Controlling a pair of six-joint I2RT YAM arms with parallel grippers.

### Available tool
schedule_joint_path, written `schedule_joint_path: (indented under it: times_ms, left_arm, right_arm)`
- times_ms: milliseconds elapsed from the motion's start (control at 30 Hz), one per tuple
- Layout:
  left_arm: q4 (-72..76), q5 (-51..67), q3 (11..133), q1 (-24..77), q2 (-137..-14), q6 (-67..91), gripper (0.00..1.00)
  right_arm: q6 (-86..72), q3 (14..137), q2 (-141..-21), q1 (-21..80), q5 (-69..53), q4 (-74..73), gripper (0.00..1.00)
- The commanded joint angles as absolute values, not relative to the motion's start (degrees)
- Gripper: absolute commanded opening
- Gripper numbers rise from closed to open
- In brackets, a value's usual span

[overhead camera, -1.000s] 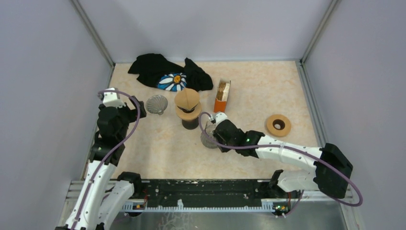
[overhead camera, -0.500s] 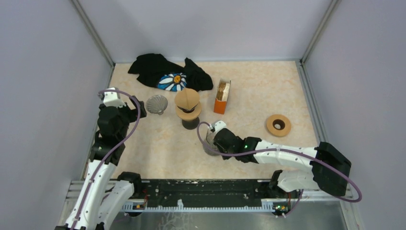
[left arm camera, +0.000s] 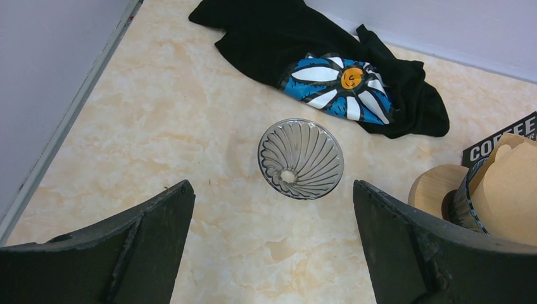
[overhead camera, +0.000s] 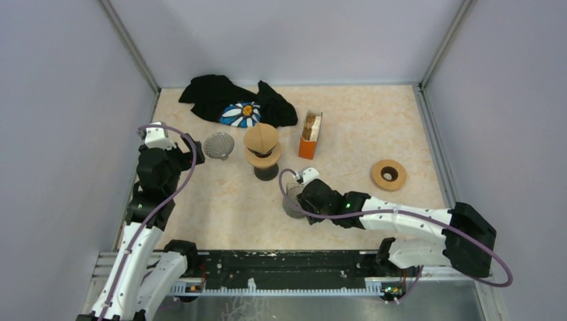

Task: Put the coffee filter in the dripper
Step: Place the coffee server at the center of the board, then pick up the dripper holder from the center of the board.

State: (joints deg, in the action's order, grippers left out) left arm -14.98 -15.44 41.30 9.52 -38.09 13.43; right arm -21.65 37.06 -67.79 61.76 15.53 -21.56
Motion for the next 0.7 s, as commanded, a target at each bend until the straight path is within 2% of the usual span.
schedule_joint_path:
  times_ms: [0,267,667]
  left_arm:
    - [-13.4,-15.0,41.2,9.1,-38.1,13.4,0.99]
    - [-13.4,-14.5,41.2,9.1,-38.2,13.6,0.99]
    - [-13.3,-13.2,41.2,9.1,-37.7,13.6,0.99]
  right_arm:
    - [-22.8,41.4,-63.8,62.4,19.3,-24.9,0.50]
    - [-23.9,47.4,-59.8,59.9,23.6,-31.2,0.59]
    - [-27.0,47.8,-56.1,41.9,21.1,-34.0,0.66]
